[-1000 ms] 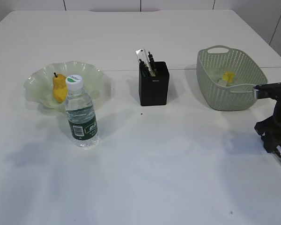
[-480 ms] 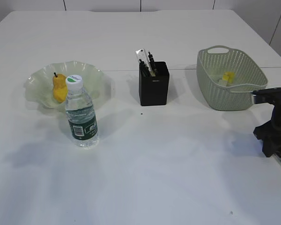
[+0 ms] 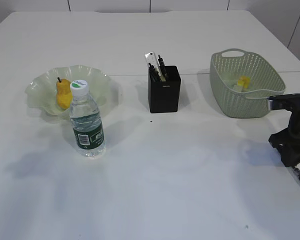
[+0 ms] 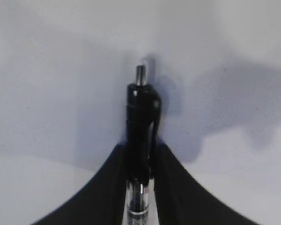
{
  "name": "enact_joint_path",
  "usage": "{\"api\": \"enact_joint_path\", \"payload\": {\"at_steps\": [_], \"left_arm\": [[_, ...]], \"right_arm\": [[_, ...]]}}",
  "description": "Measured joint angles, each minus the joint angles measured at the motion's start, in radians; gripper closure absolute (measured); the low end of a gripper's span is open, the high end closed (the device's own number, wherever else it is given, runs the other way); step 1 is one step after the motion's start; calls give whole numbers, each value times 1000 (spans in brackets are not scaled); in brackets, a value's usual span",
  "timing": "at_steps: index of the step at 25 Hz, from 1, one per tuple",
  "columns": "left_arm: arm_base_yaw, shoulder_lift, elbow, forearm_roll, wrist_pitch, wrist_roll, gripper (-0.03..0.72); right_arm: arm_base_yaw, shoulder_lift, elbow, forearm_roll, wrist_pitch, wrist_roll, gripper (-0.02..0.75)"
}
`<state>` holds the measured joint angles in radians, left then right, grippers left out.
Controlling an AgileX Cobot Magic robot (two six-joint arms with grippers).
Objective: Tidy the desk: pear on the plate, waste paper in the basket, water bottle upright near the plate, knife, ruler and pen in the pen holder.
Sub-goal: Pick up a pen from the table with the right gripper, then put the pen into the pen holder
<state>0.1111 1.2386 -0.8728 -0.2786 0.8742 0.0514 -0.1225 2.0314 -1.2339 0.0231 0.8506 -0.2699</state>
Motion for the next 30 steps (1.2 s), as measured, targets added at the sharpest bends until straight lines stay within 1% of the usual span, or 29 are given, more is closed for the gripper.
{"api": "enact_joint_path", "payload": {"at_steps": [4, 10, 13, 19, 21, 24, 27, 30], "left_arm": [[0, 0, 0, 0, 0, 0, 222], [0, 0, 0, 0, -2, 0, 222], [0, 0, 0, 0, -2, 0, 222], [0, 0, 0, 0, -2, 0, 222], [0, 0, 0, 0, -2, 0, 222], [0, 0, 0, 0, -2, 0, 222], [0, 0, 0, 0, -2, 0, 222], [0, 0, 0, 0, -2, 0, 222]], "right_arm": [[0, -10, 0, 60, 6, -38, 596], [16, -110, -26, 239, 21, -131, 596], [73, -152, -68, 291, 35, -164, 594], [248, -170, -223, 307, 40, -175, 594], [293, -170, -268, 310, 5, -176, 594], [343, -170, -328, 333, -108, -177, 593], [371, -170, -364, 369, -234, -193, 592], [382, -159, -399, 409, -308, -238, 592]]}}
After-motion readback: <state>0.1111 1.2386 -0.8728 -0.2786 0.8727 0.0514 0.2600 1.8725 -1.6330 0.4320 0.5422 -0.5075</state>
